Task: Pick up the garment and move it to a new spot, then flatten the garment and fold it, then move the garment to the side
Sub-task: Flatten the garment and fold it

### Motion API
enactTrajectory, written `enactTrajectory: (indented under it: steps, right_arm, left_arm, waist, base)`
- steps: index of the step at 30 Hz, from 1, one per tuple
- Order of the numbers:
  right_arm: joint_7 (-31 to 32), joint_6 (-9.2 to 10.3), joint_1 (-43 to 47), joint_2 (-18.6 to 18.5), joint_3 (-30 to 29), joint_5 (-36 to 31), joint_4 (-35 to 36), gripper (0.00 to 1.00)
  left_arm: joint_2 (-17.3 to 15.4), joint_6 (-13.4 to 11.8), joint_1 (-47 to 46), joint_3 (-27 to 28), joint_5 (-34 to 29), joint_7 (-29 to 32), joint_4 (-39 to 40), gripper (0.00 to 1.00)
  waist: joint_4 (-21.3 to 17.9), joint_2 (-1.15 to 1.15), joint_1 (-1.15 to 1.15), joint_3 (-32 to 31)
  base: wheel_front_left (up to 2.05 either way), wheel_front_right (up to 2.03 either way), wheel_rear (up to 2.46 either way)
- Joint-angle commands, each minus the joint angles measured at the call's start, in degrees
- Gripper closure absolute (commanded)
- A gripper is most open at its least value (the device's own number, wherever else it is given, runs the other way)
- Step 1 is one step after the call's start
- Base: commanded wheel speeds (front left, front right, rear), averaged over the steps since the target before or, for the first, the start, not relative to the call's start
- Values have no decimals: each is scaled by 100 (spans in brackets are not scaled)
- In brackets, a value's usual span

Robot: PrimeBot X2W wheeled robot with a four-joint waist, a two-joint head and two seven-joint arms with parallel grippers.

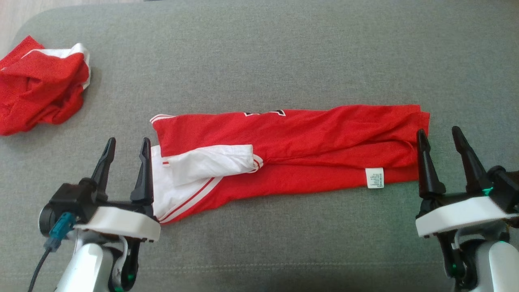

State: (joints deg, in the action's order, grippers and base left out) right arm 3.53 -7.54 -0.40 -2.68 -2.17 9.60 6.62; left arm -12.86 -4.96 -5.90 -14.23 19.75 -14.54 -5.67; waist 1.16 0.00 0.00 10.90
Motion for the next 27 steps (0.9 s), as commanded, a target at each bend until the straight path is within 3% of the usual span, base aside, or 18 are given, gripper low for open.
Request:
enactTrajectory:
  steps: [1, 8, 15, 23, 27]
  right_arm:
    - [9, 5, -136, -21, 108, 43, 196, 0]
    - [39, 5, -762, -39, -147, -14, -274, 0]
    - [267, 5, -1610, -163, -455, -122, -1344, 0]
    - [802, 5, -1875, -132, -642, -217, -2210, 0]
    - [1010, 5, -1780, -78, -622, -98, -2323, 0]
  left_arm:
    - [-166, 6, -202, 175, 29, -17, 155, 0]
    - [-170, 40, -398, 89, 9, 11, 215, 0]
    - [-120, 155, -754, -49, -33, 2, 166, 0]
    - [-11, 268, -1045, -152, -64, -22, 7, 0]
    - [35, 306, -1096, -159, -77, -33, -78, 0]
  waist:
    - [1, 0, 0, 15]
    - [42, 0, 0, 279]
    - [173, 0, 0, 705]
    - [241, 0, 0, 985]
    - [217, 0, 0, 1029]
  base:
    - [0, 0, 0]
    - [0, 0, 0]
    - [0, 0, 0]
    - [0, 0, 0]
    - [0, 0, 0]
